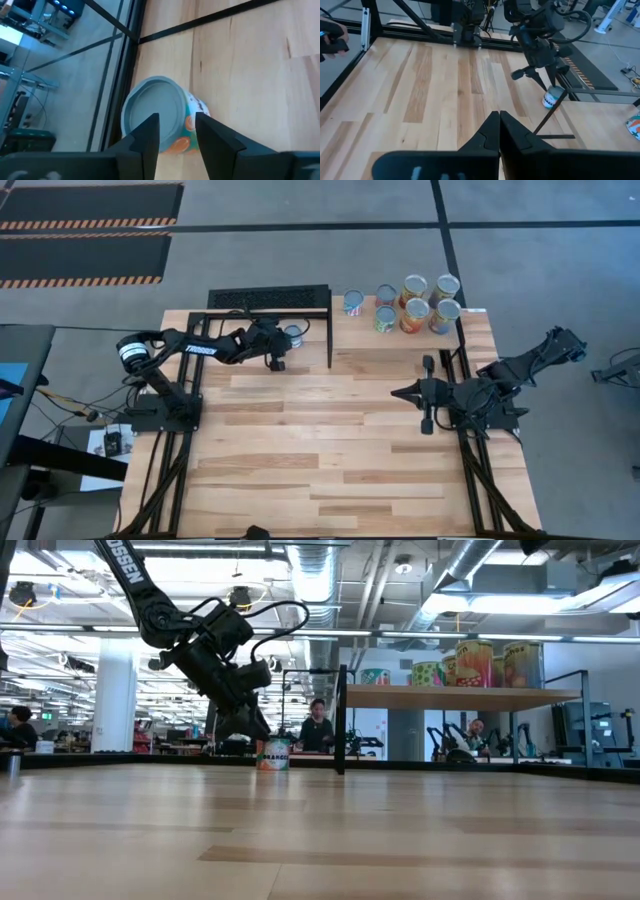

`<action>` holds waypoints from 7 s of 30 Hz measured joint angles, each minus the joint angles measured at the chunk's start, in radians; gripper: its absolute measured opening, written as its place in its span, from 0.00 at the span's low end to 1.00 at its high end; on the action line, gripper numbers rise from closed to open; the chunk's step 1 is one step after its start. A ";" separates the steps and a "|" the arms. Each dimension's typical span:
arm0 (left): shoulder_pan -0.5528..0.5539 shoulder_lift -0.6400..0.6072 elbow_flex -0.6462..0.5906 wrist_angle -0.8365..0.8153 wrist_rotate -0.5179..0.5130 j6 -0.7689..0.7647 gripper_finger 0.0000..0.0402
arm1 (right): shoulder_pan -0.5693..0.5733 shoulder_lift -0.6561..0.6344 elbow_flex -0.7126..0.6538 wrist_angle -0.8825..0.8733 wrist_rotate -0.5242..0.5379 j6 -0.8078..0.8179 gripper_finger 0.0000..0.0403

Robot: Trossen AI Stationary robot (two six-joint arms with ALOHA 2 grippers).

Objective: Pick and place cans onto a shelf
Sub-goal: Put the canned oranges on the shelf

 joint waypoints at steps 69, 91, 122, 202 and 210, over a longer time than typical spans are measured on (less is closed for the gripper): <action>-0.513 0.329 0.437 -0.091 -0.005 -0.655 0.16 | 0.000 0.240 0.000 0.015 -0.005 0.072 0.04; -0.596 0.019 -0.093 0.583 0.083 -0.685 0.04 | -0.183 0.460 0.031 0.153 -0.298 0.098 0.10; -0.494 -0.219 -0.540 0.932 0.003 -0.742 0.00 | -0.464 1.007 0.356 -0.048 -0.366 -0.249 0.23; -0.492 -0.218 -0.539 0.912 0.007 -0.748 0.00 | -0.942 0.933 0.869 -0.595 -0.506 -0.395 0.06; -0.492 -0.218 -0.539 0.913 0.007 -0.749 0.00 | -0.955 0.933 0.869 -0.547 -0.505 -0.403 0.10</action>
